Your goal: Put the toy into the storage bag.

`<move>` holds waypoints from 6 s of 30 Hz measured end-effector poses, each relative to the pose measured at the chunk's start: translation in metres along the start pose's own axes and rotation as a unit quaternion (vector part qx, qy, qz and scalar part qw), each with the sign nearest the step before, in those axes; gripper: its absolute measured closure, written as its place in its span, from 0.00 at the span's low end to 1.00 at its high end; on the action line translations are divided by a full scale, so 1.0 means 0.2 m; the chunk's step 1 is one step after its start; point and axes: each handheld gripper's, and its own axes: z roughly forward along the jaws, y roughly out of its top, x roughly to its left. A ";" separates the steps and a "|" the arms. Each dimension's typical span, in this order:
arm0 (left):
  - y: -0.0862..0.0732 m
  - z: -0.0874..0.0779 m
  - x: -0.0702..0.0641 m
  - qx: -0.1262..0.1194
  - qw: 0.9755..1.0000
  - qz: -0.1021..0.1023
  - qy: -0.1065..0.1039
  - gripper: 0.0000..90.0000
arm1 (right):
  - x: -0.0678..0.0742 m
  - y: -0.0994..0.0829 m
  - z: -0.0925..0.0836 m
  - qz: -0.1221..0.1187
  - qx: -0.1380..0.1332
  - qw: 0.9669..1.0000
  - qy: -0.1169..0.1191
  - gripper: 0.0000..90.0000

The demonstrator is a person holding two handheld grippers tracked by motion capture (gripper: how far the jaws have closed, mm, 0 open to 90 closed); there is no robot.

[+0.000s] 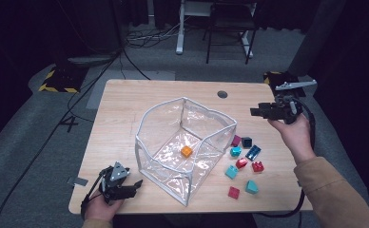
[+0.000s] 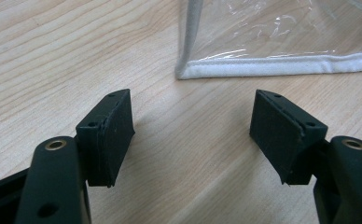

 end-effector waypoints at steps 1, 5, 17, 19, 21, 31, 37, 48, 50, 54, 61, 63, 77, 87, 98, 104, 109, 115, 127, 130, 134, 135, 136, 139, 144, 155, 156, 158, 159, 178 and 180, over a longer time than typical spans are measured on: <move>0.00 0.00 0.00 0.000 1.000 0.000 0.001 0.34 | -0.01 -0.01 0.02 0.001 0.003 1.000 -0.002 0.53; 0.00 0.00 0.00 0.000 1.000 -0.003 0.004 0.34 | -0.03 -0.06 0.09 0.009 0.013 1.000 -0.007 0.53; 0.00 0.00 0.02 -0.001 1.000 -0.021 0.019 0.34 | -0.07 -0.18 0.28 0.025 0.051 0.998 -0.014 0.55; 0.00 0.00 0.02 -0.001 1.000 -0.021 0.020 0.34 | -0.08 -0.20 0.30 0.029 0.057 0.998 -0.013 0.56; 0.00 0.00 0.02 -0.001 1.000 -0.020 0.020 0.34 | -0.08 -0.22 0.32 0.032 0.059 0.998 -0.014 0.56; 0.00 0.00 0.02 -0.001 1.000 -0.020 0.020 0.34 | -0.10 -0.30 0.42 0.038 0.085 0.996 -0.015 0.57; 0.00 0.00 0.02 -0.001 1.000 -0.020 0.020 0.34 | -0.09 -0.36 0.49 0.033 0.102 0.994 -0.013 0.57; 0.00 0.00 0.02 -0.001 1.000 -0.020 0.020 0.34 | -0.05 -0.40 0.60 0.012 0.139 0.990 -0.015 0.57; 0.00 0.00 0.02 -0.001 1.000 -0.020 0.020 0.34 | -0.05 -0.40 0.61 0.012 0.143 0.990 -0.015 0.57; 0.00 0.00 0.02 -0.001 1.000 -0.021 0.019 0.34 | -0.04 -0.42 0.65 0.011 0.149 0.989 -0.010 0.56; 0.00 0.00 0.02 -0.001 1.000 -0.020 0.020 0.34 | 0.00 -0.43 0.71 -0.008 0.168 0.986 -0.016 0.55; 0.00 0.00 0.02 -0.001 1.000 -0.021 0.019 0.34 | 0.00 -0.44 0.73 -0.009 0.173 0.985 -0.018 0.55; 0.00 0.00 0.02 -0.001 1.000 -0.020 0.020 0.34 | 0.02 -0.41 0.71 -0.022 0.171 0.984 -0.032 0.71; 0.01 0.00 0.02 -0.002 1.000 -0.020 0.021 0.34 | 0.01 -0.38 0.65 -0.020 0.163 0.986 -0.033 0.73; 0.00 0.00 0.02 -0.001 1.000 -0.020 0.021 0.34 | 0.05 -0.41 0.77 -0.037 0.193 0.980 -0.034 0.62; 0.00 0.00 0.02 -0.001 1.000 -0.020 0.021 0.34 | 0.06 -0.41 0.77 -0.046 0.196 0.978 -0.051 0.64; 0.00 0.00 0.02 -0.001 1.000 -0.020 0.021 0.34 | 0.05 -0.40 0.73 -0.033 0.180 0.982 -0.048 0.64; 0.00 0.00 0.02 -0.001 1.000 -0.020 0.021 0.34 | 0.04 -0.35 0.64 -0.025 0.162 0.985 -0.045 0.63; 0.01 0.01 0.03 -0.001 1.000 -0.020 0.019 0.34 | 0.07 -0.25 0.42 -0.017 0.108 0.994 -0.018 0.64; 0.01 0.01 0.03 -0.001 1.000 -0.020 0.020 0.34 | 0.08 -0.22 0.37 -0.017 0.096 0.995 -0.011 0.63; 0.01 0.01 0.03 -0.001 1.000 -0.020 0.020 0.34 | 0.10 -0.17 0.30 -0.022 0.082 0.996 -0.005 0.64; 0.01 0.01 0.03 -0.002 1.000 -0.020 0.020 0.34 | 0.11 -0.16 0.28 -0.022 0.079 0.997 -0.003 0.63; 0.01 0.01 0.03 -0.002 1.000 -0.020 0.020 0.34 | 0.12 -0.15 0.26 -0.024 0.075 0.997 0.000 0.64; 0.01 0.01 0.03 -0.002 1.000 -0.020 0.020 0.34 | 0.14 -0.11 0.21 -0.029 0.064 0.997 0.008 0.64; 0.01 0.01 0.03 -0.002 1.000 -0.020 0.019 0.34 | 0.18 -0.05 0.13 -0.037 0.046 0.998 0.019 0.64; 0.01 0.01 0.03 -0.001 1.000 -0.020 0.020 0.34 | 0.25 0.05 0.01 -0.052 0.011 0.998 0.033 0.64; 0.01 0.01 0.03 -0.002 1.000 -0.020 0.020 0.34 | 0.26 0.06 0.01 -0.053 0.008 0.998 0.037 0.64; 0.01 0.01 0.03 -0.002 1.000 -0.021 0.020 0.34 | 0.28 0.09 0.00 -0.057 0.004 0.997 0.043 0.64; 0.01 0.01 0.03 -0.002 1.000 -0.021 0.021 0.34 | 0.29 0.10 -0.01 -0.060 0.003 0.997 0.046 0.64; 0.00 0.00 0.03 -0.001 1.000 -0.022 0.021 0.34 | 0.57 0.33 0.07 -0.102 -0.003 0.990 0.095 0.63; 0.01 0.01 0.03 -0.001 1.000 -0.021 0.021 0.34 | 0.61 0.35 0.09 -0.108 -0.004 0.989 0.101 0.64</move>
